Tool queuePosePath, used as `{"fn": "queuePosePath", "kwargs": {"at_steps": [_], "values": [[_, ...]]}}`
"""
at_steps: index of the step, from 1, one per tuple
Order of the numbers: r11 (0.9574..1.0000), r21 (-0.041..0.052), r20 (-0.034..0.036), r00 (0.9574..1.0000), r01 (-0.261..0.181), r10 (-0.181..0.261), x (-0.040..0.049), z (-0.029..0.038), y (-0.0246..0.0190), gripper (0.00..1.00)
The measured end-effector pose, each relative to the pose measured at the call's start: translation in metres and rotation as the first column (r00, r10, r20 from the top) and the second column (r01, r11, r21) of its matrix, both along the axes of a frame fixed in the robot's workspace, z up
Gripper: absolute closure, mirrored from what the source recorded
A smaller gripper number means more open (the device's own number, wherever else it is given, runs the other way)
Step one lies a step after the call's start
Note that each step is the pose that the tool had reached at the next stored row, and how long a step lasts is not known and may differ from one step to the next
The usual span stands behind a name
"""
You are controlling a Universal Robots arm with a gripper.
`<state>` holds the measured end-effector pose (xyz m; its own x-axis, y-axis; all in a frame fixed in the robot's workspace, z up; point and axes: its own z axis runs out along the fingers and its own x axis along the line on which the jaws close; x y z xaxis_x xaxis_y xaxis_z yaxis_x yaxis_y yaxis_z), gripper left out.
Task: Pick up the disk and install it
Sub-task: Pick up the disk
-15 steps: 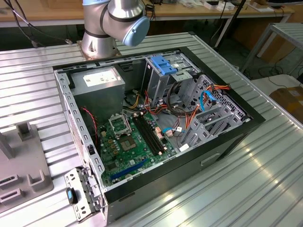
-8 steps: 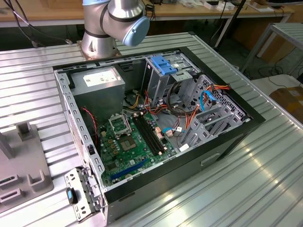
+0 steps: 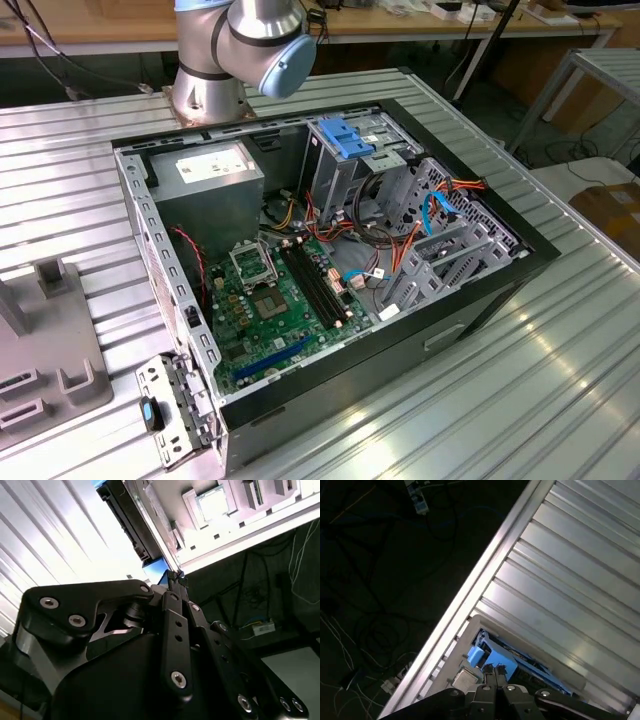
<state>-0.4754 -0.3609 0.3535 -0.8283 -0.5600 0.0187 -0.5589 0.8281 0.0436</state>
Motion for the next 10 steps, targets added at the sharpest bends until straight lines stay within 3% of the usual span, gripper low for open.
{"fn": "queuePosePath", "kwargs": {"at_steps": [5, 7, 8, 10], "values": [[0.9949, 0.0000, 0.0000, 0.9949, -0.101, 0.101, 0.0000, 0.0000, 0.0002, 0.89], [0.9869, 0.0000, 0.0000, 0.9869, -0.161, 0.161, 0.0000, 0.0000, 0.0002, 0.89], [0.9787, -0.0001, -0.0001, 0.9787, -0.205, 0.205, 0.0000, 0.0000, 0.0002, 0.89], [0.9689, 0.0000, 0.0000, 0.9689, -0.248, 0.248, 0.0000, -0.0001, 0.0002, 0.89]]}}
